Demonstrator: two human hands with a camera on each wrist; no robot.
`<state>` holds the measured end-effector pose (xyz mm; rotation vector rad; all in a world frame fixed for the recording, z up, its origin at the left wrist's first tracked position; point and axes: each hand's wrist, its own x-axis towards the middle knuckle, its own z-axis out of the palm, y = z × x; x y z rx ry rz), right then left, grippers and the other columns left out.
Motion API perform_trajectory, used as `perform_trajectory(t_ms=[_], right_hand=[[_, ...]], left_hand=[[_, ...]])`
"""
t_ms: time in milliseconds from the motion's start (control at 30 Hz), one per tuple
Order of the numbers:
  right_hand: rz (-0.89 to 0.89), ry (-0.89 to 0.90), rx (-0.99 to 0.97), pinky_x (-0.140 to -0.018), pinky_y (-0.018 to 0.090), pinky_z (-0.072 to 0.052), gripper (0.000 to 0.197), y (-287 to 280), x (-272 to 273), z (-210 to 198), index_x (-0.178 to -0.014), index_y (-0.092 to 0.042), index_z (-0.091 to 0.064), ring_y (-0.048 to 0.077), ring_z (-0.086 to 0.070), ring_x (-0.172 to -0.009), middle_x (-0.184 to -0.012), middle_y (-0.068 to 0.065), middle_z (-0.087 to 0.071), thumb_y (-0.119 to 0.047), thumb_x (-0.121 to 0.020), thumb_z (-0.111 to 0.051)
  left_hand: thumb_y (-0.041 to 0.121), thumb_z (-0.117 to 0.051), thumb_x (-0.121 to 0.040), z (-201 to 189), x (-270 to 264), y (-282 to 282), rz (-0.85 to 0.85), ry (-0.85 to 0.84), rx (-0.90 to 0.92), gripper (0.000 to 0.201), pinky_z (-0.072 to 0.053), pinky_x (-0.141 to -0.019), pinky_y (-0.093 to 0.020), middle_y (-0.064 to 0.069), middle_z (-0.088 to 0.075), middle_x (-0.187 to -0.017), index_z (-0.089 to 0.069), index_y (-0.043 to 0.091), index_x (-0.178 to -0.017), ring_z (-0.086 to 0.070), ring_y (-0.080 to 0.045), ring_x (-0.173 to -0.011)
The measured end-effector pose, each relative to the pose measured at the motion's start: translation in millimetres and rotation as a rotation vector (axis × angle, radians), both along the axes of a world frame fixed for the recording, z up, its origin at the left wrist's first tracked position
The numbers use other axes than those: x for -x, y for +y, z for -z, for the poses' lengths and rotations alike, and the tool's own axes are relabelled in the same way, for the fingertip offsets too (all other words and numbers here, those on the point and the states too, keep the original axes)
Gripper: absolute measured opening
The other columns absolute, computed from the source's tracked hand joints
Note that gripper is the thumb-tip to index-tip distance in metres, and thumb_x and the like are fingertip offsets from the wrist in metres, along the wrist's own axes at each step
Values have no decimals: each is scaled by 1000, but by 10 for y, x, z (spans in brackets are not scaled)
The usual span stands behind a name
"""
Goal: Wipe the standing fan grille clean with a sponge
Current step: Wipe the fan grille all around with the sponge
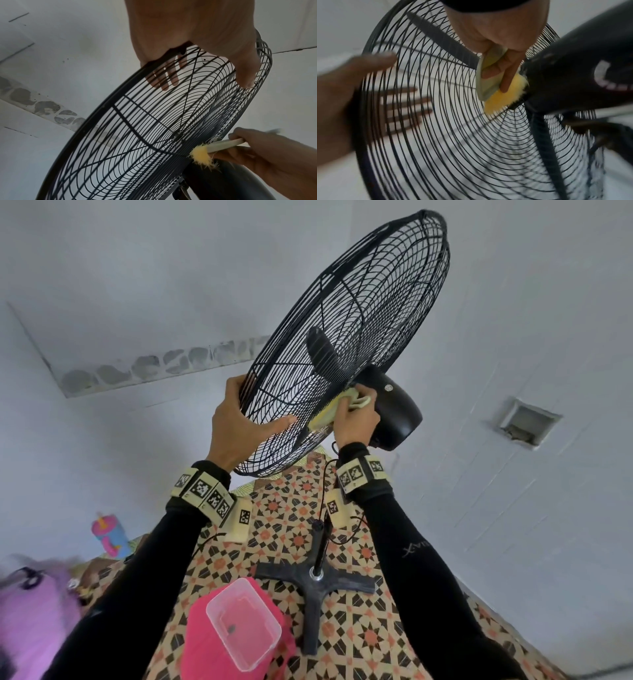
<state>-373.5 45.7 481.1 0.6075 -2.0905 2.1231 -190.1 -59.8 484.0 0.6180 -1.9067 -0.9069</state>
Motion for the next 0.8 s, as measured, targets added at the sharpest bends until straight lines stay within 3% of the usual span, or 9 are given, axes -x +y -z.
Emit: perform_trajectory(t_ms=[100,167,233,333,400,500,600,700,800], right_hand=[[77,-206,252,-66,20,-59,26,65,118,-95,-123,-12,-61,1,-64,-79,-98,-3,-67,-12,-98,-57],[96,-282,329,-61,14,-54,26,169,258,-130,-123,-9,-62,4,-64,-84,-105,3,-67,-12,-98,-57],[102,-184,184,-57,11,-50,22,196,296,-125,-120,-11,-62,4,-63,-77,-96,1,-67,-16,-99,-55],[-16,38,-143,-63,24,-56,16,63,128,-83,-114,-13,-57,13,-65,-68,-79,-7,-61,-19,-100,-56],[-97,38,-225,-67,29,-61,12,-52,56,-87,-107,-13,-62,15,-68,-72,-79,-8,-63,-20,-98,-58],[-22,-159,-88,-78,37,-63,9,-48,177,-166,-97,-17,-69,13,-68,-80,-87,-4,-67,-22,-96,-61],[-39,-435,245,-75,46,-64,3,112,299,-85,-92,-16,-65,20,-69,-87,-99,8,-68,-17,-94,-66],[6,-230,52,-74,43,-63,6,89,144,43,-90,-21,-65,16,-69,-80,-89,-2,-68,-19,-96,-62],[-78,-82,-96,-76,34,-60,7,-26,-26,72,-93,-19,-66,9,-66,-73,-82,-11,-65,-14,-96,-61]], left_hand=[[49,-94,-69,-20,-4,-2,2,-6,-12,84,-43,-86,-4,13,-62,-123,-48,21,-134,-58,6,-111],[49,-94,-69,-6,1,9,1,-1,-11,85,-42,-85,-1,14,-62,-122,-48,21,-135,-57,10,-110],[50,-94,-69,7,12,20,-4,1,-8,85,-42,-86,-1,15,-62,-122,-48,22,-135,-56,11,-110],[50,-94,-69,-5,15,21,-7,3,-13,83,-42,-85,-3,17,-62,-120,-49,23,-133,-57,11,-109],[49,-94,-69,-13,-3,5,-5,0,-16,82,-43,-83,-2,19,-62,-118,-49,24,-132,-57,13,-108],[49,-94,-70,-22,-17,-4,-7,-7,-15,82,-42,-83,0,18,-61,-118,-49,23,-133,-56,13,-108],[50,-94,-69,-15,10,12,-2,-3,-7,83,-43,-88,-6,13,-63,-121,-49,21,-133,-59,6,-108],[52,-94,-68,-15,14,28,4,2,1,85,-47,-92,-15,11,-64,-123,-48,22,-133,-61,-3,-112],[51,-94,-69,-10,-6,19,4,-7,-9,84,-43,-88,-7,14,-63,-122,-48,22,-133,-58,6,-110]])
